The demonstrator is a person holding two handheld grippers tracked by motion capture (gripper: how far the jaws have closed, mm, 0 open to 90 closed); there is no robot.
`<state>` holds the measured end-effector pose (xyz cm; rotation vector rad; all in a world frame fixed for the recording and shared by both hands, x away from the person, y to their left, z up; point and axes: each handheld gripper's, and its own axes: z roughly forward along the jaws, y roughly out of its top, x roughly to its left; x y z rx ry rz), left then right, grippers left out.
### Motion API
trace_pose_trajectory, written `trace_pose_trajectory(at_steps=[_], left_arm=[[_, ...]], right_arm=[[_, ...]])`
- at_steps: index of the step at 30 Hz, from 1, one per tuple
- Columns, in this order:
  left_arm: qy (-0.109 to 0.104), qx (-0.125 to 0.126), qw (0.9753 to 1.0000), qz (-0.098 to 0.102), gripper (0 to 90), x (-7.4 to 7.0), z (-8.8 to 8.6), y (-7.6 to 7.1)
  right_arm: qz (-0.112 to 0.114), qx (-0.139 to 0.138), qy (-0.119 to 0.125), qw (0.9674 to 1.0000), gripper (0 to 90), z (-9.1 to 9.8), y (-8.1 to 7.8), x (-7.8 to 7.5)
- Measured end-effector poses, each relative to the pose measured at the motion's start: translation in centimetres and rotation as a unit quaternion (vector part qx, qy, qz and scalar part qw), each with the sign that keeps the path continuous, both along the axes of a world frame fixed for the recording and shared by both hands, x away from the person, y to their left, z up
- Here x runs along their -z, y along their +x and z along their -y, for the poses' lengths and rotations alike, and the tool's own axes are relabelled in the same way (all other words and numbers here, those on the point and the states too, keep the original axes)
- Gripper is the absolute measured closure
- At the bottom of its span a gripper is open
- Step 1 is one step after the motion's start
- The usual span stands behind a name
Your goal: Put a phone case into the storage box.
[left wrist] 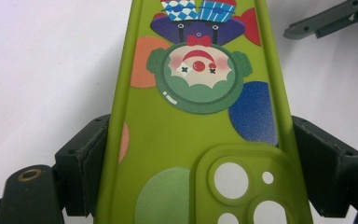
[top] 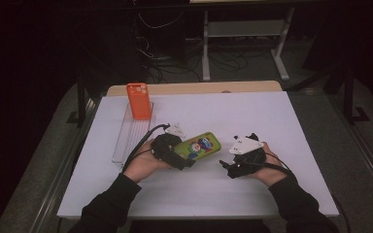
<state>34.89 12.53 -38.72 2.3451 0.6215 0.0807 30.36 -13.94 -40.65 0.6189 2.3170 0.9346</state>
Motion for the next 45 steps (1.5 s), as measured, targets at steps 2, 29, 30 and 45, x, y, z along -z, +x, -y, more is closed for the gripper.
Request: trace_pose_trajectory(at_steps=[2,29,30,45], left_arm=[[0.000,0.002,1.0000,0.001,15.3,0.0,0.0,0.0],[-0.002,0.002,1.0000,-0.005,15.3,0.1,0.0,0.1],[0.004,0.007,1.0000,-0.004,15.3,0.0,-0.1,0.1],[0.013,0.015,0.9998,-0.006,15.3,-0.8,0.0,0.9]], right_arm=[[0.012,-0.005,-0.011,0.9998,7.9,-0.2,-0.2,0.0],[0.198,-0.060,-0.213,0.9549,9.5,-2.8,-1.6,1.5],[0.203,-0.057,-0.217,0.9532,9.5,-2.8,-1.7,1.5],[0.285,-0.062,-0.255,0.9218,10.4,-4.4,-2.5,2.1]])
